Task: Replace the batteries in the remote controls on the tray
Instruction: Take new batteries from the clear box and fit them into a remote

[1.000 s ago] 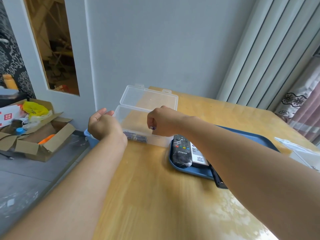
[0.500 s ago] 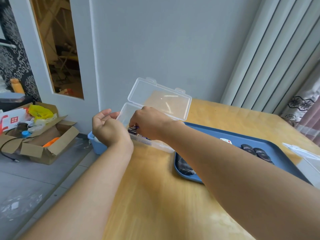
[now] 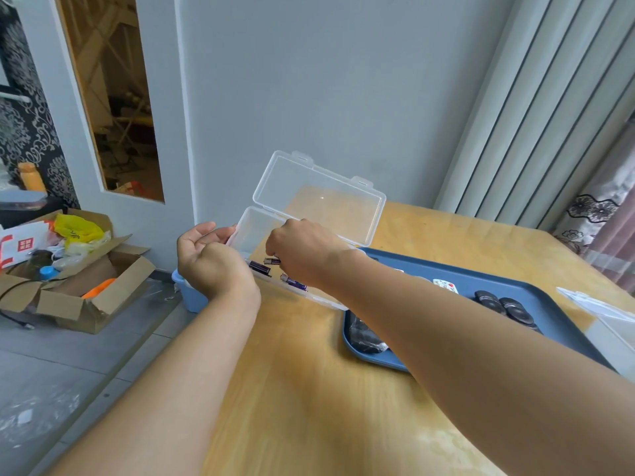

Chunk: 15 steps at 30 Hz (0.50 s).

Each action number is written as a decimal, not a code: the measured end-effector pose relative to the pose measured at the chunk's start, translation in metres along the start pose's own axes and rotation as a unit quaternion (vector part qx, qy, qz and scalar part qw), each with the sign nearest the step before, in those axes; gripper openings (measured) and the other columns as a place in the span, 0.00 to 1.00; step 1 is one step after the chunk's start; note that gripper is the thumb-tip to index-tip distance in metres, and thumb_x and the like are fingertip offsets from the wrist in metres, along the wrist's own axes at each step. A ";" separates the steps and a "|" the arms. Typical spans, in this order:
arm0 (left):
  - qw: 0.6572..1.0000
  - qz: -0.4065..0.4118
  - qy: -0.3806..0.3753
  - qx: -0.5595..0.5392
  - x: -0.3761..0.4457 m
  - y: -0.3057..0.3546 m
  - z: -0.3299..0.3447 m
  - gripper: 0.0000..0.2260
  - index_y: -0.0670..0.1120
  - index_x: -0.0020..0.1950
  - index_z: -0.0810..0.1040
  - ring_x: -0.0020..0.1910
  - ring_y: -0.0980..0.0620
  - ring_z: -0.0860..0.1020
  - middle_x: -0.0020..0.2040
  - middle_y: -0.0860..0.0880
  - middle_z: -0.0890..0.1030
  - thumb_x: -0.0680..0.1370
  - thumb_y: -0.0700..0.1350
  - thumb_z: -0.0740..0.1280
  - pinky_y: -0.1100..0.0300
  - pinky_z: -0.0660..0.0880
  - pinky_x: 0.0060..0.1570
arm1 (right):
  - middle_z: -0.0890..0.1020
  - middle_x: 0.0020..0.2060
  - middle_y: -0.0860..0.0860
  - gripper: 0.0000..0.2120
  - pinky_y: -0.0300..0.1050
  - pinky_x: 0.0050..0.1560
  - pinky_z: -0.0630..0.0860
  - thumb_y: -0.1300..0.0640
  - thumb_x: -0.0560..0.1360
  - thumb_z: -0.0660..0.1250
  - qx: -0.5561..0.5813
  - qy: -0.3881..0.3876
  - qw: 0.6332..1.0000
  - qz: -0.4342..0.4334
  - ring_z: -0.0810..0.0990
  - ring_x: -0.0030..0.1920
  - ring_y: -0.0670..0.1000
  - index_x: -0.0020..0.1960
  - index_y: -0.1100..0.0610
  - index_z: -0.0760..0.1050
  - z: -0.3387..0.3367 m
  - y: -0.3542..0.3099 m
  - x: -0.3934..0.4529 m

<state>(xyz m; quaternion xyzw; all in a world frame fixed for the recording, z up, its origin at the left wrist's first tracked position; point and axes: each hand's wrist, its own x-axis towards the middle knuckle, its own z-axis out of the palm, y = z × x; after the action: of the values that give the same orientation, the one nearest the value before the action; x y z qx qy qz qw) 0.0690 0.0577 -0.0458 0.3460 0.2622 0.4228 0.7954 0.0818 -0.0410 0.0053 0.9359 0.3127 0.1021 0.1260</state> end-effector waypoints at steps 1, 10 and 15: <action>1.000 -0.003 -0.002 -0.006 0.001 -0.001 0.000 0.20 0.48 0.42 0.76 0.40 0.48 0.83 0.36 0.45 0.81 0.70 0.28 0.49 0.55 0.82 0.49 | 0.69 0.33 0.53 0.08 0.43 0.32 0.64 0.70 0.73 0.61 -0.005 0.001 1.000 0.002 0.73 0.38 0.60 0.41 0.59 0.71 0.001 0.000 -0.002; 1.000 0.002 0.000 0.004 -0.001 0.001 0.000 0.20 0.48 0.41 0.76 0.37 0.53 0.83 0.35 0.47 0.81 0.70 0.29 0.49 0.55 0.82 0.51 | 0.83 0.47 0.56 0.16 0.51 0.41 0.82 0.69 0.71 0.66 0.050 0.051 0.997 -0.001 0.83 0.45 0.61 0.56 0.58 0.81 0.020 0.009 0.000; 1.000 0.005 -0.003 0.006 -0.003 0.002 -0.001 0.17 0.47 0.39 0.72 0.32 0.57 0.82 0.34 0.47 0.81 0.71 0.28 0.49 0.61 0.79 0.44 | 0.83 0.51 0.55 0.14 0.50 0.45 0.81 0.65 0.75 0.68 0.030 0.035 0.999 -0.022 0.82 0.49 0.60 0.59 0.57 0.80 0.021 0.013 -0.002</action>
<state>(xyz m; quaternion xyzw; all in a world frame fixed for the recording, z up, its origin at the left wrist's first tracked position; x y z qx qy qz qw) 0.0657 0.0561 -0.0442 0.3534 0.2609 0.4246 0.7917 0.0933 -0.0556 -0.0106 0.9281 0.3403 0.1228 0.0884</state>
